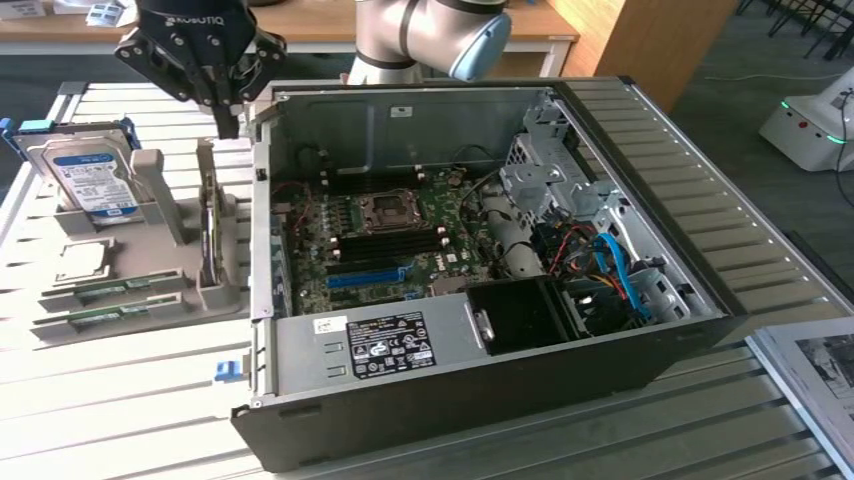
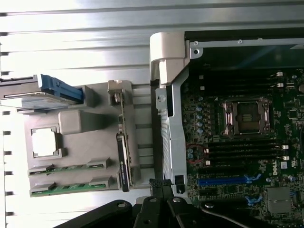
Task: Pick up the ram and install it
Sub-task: 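Reach for the ram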
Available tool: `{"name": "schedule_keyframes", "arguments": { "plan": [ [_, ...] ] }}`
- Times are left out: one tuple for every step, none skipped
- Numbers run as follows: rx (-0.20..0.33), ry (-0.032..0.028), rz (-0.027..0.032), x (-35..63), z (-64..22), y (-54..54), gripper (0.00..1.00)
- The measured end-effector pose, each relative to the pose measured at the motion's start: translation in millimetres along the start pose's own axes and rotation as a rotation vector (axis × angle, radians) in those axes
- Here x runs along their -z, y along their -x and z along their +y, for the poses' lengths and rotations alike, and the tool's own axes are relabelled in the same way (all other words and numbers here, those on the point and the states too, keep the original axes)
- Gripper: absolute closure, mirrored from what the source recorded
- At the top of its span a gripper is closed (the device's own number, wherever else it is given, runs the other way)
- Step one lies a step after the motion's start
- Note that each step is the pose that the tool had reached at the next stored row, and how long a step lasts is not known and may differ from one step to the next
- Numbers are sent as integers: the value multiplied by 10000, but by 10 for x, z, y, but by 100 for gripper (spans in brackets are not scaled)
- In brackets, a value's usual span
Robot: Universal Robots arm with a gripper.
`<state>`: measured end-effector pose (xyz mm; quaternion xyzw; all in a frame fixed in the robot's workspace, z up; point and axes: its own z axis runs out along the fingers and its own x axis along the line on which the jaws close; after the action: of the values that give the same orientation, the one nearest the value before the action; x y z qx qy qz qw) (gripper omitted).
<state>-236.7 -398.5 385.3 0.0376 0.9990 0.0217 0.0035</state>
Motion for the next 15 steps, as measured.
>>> {"name": "schedule_keyframes", "arguments": {
  "plan": [
    [0, 0, 0, -1, -1, -12, 90],
    [0, 0, 0, -1, -2, -25, 90],
    [-1, 0, 1, -2, -3, -37, 90],
    [0, 0, 1, -3, -4, -49, 90],
    [1, 0, 2, -3, -5, -61, 90],
    [0, 0, 2, -4, -6, -72, 90],
    [0, 0, 2, -5, -6, -82, 90],
    [1, -1, 3, -7, -7, -92, 90],
    [0, 0, 2, -8, -8, -100, 90],
    [0, 0, 2, -11, -9, -108, 90],
    [0, 1, 1, -13, -9, -115, 90],
    [0, 1, 1, -15, -9, -120, 90],
    [0, 0, 2, -16, -10, -125, 90],
    [0, 0, 4, -18, -11, -130, 90],
    [1, 0, 4, -21, -11, -136, 90]
  ]
}}
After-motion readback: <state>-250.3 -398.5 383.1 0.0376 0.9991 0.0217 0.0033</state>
